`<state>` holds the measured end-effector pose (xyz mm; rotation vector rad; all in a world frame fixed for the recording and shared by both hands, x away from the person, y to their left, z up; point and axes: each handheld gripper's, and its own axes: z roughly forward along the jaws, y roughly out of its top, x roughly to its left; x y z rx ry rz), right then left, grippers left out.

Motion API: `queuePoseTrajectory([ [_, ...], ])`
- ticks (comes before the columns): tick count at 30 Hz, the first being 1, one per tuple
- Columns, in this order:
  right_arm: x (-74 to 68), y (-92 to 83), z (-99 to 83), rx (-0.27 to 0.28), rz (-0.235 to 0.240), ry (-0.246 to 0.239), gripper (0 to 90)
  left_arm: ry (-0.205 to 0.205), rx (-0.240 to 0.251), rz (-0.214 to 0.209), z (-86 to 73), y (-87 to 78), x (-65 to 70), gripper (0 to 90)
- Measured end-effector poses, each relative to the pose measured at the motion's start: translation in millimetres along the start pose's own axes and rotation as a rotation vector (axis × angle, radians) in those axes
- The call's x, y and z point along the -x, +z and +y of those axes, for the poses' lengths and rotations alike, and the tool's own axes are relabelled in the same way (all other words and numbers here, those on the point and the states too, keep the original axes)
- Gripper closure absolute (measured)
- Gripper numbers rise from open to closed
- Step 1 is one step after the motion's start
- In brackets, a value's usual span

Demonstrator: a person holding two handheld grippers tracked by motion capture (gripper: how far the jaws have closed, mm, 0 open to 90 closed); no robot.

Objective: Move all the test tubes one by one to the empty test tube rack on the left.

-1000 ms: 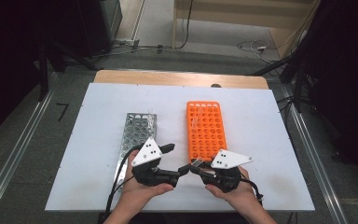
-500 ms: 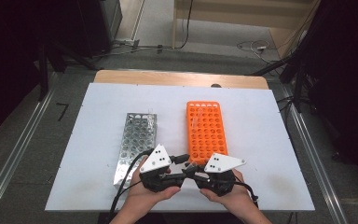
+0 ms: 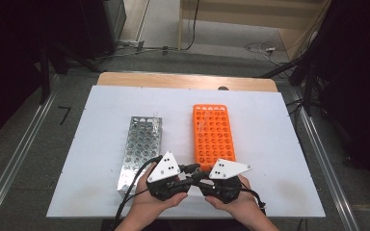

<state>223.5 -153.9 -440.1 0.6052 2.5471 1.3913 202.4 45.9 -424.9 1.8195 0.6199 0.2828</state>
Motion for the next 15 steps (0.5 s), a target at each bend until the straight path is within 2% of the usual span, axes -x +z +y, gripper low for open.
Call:
queuePoseTrajectory([
  [5, 0.1, 0.1, 0.3, -0.002, 0.001, 0.005, 73.7, 0.007, -0.002, 0.007, 0.0, 0.4, 1.0, 70.4],
  [15, 1.1, 0.0, 0.7, -0.005, 0.019, 0.022, 73.6, 0.058, -0.003, 0.052, -0.3, -0.1, 4.0, 73.9],
])
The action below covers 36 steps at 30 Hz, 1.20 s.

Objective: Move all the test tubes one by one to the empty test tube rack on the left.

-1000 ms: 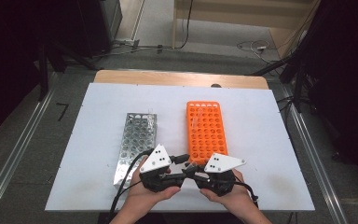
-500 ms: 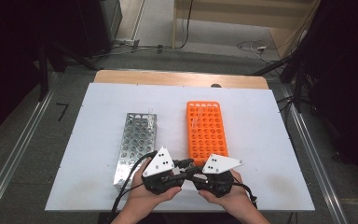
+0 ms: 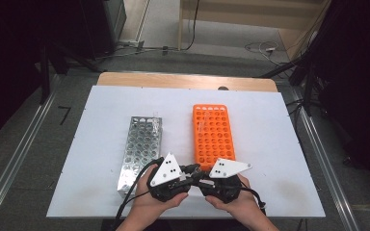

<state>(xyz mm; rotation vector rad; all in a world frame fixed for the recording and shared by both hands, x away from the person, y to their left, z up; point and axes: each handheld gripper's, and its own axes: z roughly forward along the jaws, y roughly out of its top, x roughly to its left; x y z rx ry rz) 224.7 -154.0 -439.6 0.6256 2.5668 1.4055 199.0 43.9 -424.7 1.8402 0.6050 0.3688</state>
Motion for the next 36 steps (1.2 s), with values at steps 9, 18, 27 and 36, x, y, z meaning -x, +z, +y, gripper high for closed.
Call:
queuePoseTrajectory([
  [9, 1.1, -1.1, 0.6, 0.010, 0.007, 0.004, 70.4, 0.009, 0.025, 0.029, 1.4, -3.2, -1.6, 76.1],
  [18, 7.1, -12.7, -1.3, 0.055, 0.007, -0.020, 29.2, -0.036, 0.060, 0.058, 7.6, -14.0, -15.7, 76.1],
  [27, 27.6, -34.1, -8.2, 0.104, -0.049, 0.023, 7.4, -0.064, 0.073, 0.095, 11.6, -21.5, -33.5, 76.1],
  [36, 46.0, -53.1, -21.3, 0.117, -0.121, 0.039, 4.7, -0.085, 0.085, 0.163, 13.3, -35.0, -58.0, 76.1],
])
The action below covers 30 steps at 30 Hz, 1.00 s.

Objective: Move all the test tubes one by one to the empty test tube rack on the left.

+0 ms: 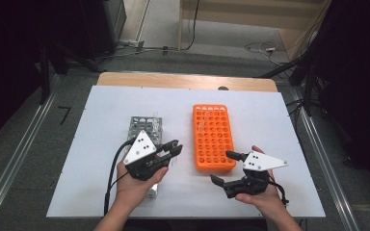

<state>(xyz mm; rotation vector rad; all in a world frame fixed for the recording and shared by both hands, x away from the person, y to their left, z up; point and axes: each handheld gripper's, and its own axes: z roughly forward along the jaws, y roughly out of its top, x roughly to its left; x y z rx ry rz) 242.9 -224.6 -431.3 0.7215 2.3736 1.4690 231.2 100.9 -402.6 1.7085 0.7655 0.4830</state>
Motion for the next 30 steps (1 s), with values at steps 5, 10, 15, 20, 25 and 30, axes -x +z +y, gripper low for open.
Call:
queuePoseTrajectory([
  [5, 11.8, -13.2, -8.3, -0.002, -0.029, 0.016, 4.7, -0.013, 0.008, 0.043, 2.5, -4.1, -16.4, 76.1],
  [10, 22.7, -24.0, -18.9, -0.022, -0.062, 0.042, 4.7, -0.026, 0.015, 0.078, 3.7, -5.9, -30.7, 76.1],
  [15, 31.2, -33.0, -25.8, -0.033, -0.082, 0.043, 4.7, -0.039, 0.012, 0.105, 3.7, -4.4, -42.3, 76.1],
  [20, 39.3, -40.2, -28.2, -0.023, -0.092, 0.066, 4.7, -0.046, 0.011, 0.138, 4.7, -1.4, -53.9, 76.1],
  [25, 42.7, -43.3, -30.9, -0.029, -0.101, 0.076, 4.7, -0.065, 0.022, 0.172, 4.7, 1.5, -63.3, 76.1],
  [30, 44.7, -43.0, -32.6, -0.033, -0.100, 0.087, 4.7, -0.061, 0.027, 0.207, 5.8, 6.9, -69.4, 76.1],
])
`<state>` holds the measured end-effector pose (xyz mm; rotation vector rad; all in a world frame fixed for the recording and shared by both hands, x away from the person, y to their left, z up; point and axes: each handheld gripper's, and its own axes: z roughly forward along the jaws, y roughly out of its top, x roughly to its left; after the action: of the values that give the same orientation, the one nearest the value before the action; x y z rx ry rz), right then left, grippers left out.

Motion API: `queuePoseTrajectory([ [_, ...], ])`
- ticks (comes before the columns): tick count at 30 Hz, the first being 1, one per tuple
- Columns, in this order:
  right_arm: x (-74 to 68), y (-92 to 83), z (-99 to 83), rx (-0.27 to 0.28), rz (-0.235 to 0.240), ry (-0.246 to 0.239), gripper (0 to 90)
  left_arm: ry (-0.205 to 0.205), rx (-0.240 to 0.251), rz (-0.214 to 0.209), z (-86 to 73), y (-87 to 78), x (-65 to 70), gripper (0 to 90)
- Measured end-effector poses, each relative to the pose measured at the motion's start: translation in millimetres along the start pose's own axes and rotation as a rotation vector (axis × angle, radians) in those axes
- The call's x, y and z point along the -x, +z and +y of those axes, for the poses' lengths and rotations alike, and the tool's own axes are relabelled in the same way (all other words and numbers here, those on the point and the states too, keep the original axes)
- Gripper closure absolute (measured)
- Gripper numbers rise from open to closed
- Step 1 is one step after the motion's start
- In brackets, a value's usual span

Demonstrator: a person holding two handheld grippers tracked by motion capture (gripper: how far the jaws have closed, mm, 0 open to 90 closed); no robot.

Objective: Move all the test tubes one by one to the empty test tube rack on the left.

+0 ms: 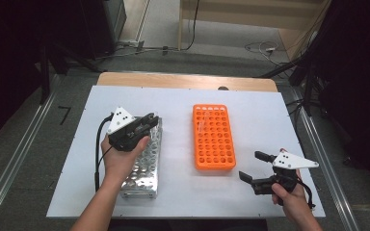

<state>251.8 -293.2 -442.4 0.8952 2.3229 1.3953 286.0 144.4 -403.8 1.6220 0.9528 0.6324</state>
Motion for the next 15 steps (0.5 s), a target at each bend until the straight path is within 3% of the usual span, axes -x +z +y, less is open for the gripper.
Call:
queuePoseTrajectory([
  [7, -1.1, 0.1, 0.1, -0.002, 0.006, 0.006, 4.7, -0.010, 0.007, 0.028, -0.7, 11.0, -4.4, 76.1],
  [15, -1.5, -0.7, 1.3, 0.007, 0.016, 0.017, 4.7, 0.014, 0.002, 0.044, -4.5, 18.2, -2.1, 76.1],
])
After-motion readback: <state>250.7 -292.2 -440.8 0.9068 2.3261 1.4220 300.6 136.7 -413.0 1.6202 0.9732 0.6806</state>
